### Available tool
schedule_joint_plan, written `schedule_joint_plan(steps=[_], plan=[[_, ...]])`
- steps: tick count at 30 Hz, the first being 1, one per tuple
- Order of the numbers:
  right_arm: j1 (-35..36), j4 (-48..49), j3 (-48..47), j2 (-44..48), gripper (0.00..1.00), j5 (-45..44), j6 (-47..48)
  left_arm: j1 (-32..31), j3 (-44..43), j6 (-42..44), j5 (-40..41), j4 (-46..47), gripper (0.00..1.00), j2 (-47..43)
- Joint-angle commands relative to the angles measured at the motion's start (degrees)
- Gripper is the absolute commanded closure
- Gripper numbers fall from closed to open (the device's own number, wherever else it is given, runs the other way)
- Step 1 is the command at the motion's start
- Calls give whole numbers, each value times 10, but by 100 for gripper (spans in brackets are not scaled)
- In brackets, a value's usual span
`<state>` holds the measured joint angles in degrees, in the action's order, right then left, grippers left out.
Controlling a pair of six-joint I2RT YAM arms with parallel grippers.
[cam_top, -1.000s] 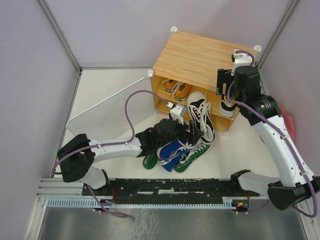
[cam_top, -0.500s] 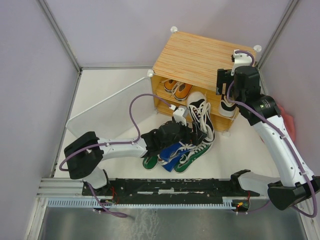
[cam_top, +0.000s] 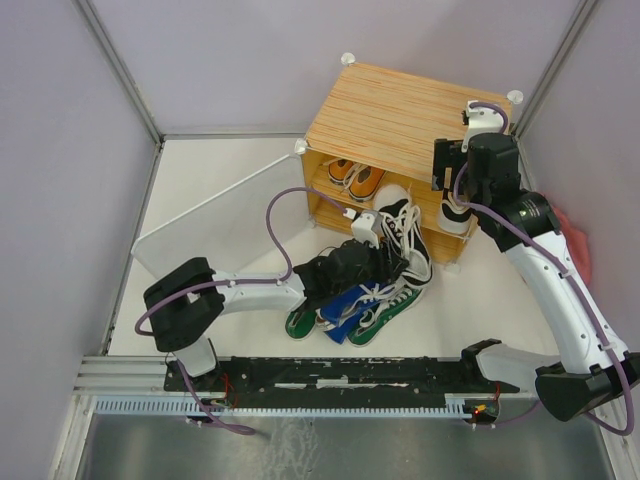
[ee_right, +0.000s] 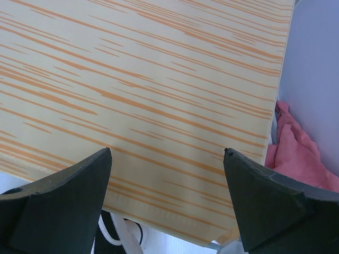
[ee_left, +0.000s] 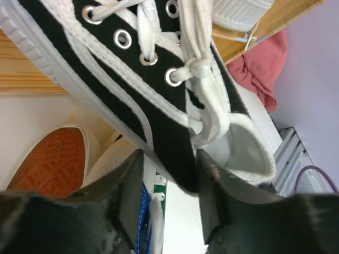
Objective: Place and organize the shoes in the shoe cabinet
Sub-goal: Pick up the shoe from the shoe cabinet.
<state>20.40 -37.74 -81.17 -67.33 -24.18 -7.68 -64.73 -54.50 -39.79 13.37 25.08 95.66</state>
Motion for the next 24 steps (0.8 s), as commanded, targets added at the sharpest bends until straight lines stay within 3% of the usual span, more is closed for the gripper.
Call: schedule_joint_plan(steps=[1, 3, 4, 10, 16, 24], plan=[[-3, 21, 3, 17, 6, -4, 1, -2, -22, -22, 17, 25, 70, 3], [-4, 23, 3, 18, 6, -6, 1, -2, -27, -21, 32, -2, 95, -11], [-4, 22, 1, 18, 6, -7, 1, -2, -36, -16, 36, -20, 97, -21], [-4, 27, 4, 16, 7, -6, -7, -2, -115, 80, 35, -155, 97, -79], [-4, 26, -1, 13, 7, -6, -7, -1, -261, 186, 60, -338, 97, -73], [-5, 21, -8, 10, 7, -2, -4, 32, -357, 223, 2, -419, 97, -24]])
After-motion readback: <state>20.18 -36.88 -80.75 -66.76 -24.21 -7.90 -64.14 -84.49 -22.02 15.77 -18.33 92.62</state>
